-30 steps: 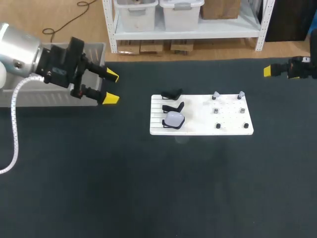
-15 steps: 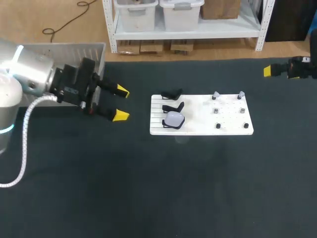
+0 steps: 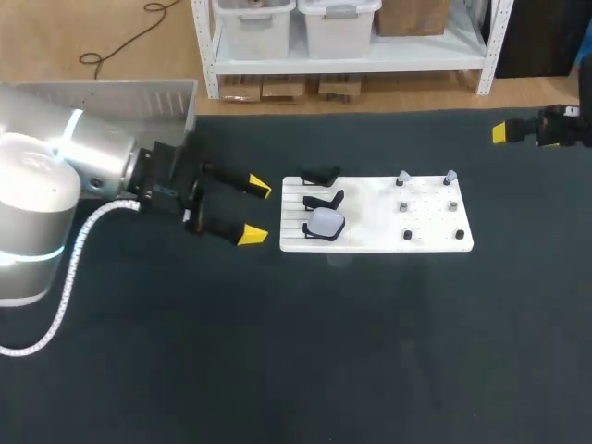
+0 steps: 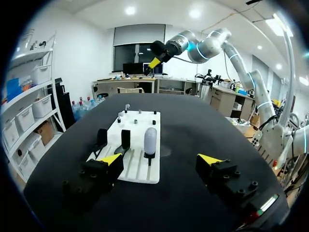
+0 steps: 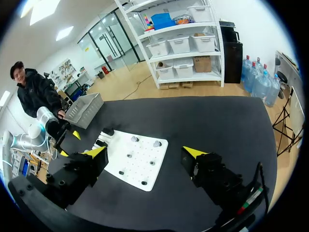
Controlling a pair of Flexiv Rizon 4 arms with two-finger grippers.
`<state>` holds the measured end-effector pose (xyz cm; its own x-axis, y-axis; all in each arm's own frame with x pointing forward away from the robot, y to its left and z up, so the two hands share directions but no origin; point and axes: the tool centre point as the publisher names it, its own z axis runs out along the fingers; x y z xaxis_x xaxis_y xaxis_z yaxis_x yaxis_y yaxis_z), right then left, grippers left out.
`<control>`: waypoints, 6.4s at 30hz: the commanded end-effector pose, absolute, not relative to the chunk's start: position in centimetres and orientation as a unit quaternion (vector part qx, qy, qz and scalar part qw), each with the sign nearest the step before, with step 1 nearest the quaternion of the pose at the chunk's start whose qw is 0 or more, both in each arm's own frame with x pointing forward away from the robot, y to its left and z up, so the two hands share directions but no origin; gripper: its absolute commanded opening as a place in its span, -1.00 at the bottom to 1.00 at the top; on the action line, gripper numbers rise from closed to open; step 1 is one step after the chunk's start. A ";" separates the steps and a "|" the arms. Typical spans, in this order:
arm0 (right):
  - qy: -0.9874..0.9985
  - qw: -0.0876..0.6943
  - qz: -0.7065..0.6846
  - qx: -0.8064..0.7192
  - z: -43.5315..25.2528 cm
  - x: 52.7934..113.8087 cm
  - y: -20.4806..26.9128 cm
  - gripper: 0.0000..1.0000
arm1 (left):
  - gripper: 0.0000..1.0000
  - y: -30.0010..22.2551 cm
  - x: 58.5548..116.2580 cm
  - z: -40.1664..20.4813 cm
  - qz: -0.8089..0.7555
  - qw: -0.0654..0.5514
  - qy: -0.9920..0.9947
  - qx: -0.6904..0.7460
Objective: Pick up each earbud case from the left stands, insert the matching earbuds, close the lid, and place the case in the box.
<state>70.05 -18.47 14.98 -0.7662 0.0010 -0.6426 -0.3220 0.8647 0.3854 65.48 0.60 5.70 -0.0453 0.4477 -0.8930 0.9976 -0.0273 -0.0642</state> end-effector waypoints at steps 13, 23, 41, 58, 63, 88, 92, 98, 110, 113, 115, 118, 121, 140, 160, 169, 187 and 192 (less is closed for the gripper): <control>0.907 0.330 0.245 -0.089 15.0 70.1 -18.5 1.00 | 1.00 -2.7 67.0 3.6 -0.430 0.320 0.603 0.591; 0.907 0.330 0.245 -0.089 15.0 70.1 -18.5 1.00 | 1.00 -3.6 67.0 3.1 -0.439 0.329 0.596 0.586; 0.907 0.330 0.245 -0.089 15.0 70.1 -18.5 1.00 | 0.80 -5.6 66.7 2.5 -0.435 0.338 0.577 0.603; 0.907 0.330 0.245 -0.089 15.0 70.1 -18.5 1.00 | 0.47 -6.7 67.0 2.1 -0.431 0.342 0.577 0.603; 0.907 0.330 0.245 -0.089 15.0 70.1 -18.5 1.00 | 0.47 -6.9 66.8 1.8 -0.430 0.341 0.579 0.602; 0.907 0.330 0.245 -0.089 15.0 70.1 -18.5 1.00 | 0.38 -7.3 67.5 1.1 -0.423 0.355 0.579 0.600; 0.907 0.330 0.245 -0.089 15.0 70.1 -18.5 1.00 | 0.20 -7.4 67.6 1.1 -0.423 0.354 0.580 0.600; 0.907 0.330 0.245 -0.089 15.0 70.1 -18.5 1.00 | 0.07 -7.5 67.5 1.2 -0.423 0.353 0.578 0.602; 0.907 0.330 0.245 -0.089 15.0 70.1 -18.5 1.00 | -0.08 -7.6 67.5 1.0 -0.422 0.353 0.580 0.601; 0.907 0.330 0.245 -0.089 15.0 70.1 -18.5 1.00 | -0.24 -7.6 67.4 1.0 -0.421 0.354 0.579 0.602; 0.907 0.330 0.245 -0.089 15.0 70.1 -18.5 1.00 | -0.33 -7.6 67.4 1.1 -0.421 0.354 0.578 0.603; 0.907 0.330 0.245 -0.089 15.0 70.1 -18.5 1.00 | -0.75 -7.6 67.3 1.1 -0.421 0.355 0.577 0.603; 0.907 0.330 0.245 -0.089 15.0 70.1 -18.5 1.00 | -1.00 -7.4 67.3 1.3 -0.420 0.360 0.576 0.602; 0.907 0.330 0.245 -0.089 15.0 70.1 -18.5 1.00 | -1.00 -6.6 65.6 10.0 -0.475 0.418 0.535 0.560; 0.907 0.330 0.245 -0.089 15.0 70.1 -18.5 1.00 | -1.00 -6.9 64.9 13.4 -0.493 0.448 0.503 0.550; 0.907 0.330 0.245 -0.089 15.0 70.1 -18.5 1.00 | -1.00 -6.9 64.9 13.4 -0.493 0.448 0.503 0.550; 0.900 0.336 0.250 -0.121 16.3 68.0 -16.7 1.00 | -1.00 -7.8 64.4 13.7 -0.507 0.463 0.475 0.550; 0.893 0.340 0.253 -0.150 17.3 66.2 -15.2 1.00 | -1.00 -8.1 64.5 13.8 -0.512 0.460 0.469 0.554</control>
<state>67.58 -15.16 16.60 -0.7269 -0.0880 -0.6811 -0.4338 0.8277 0.3559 64.03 -7.95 13.95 0.0354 0.0497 -0.9981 0.9914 -0.1278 0.0288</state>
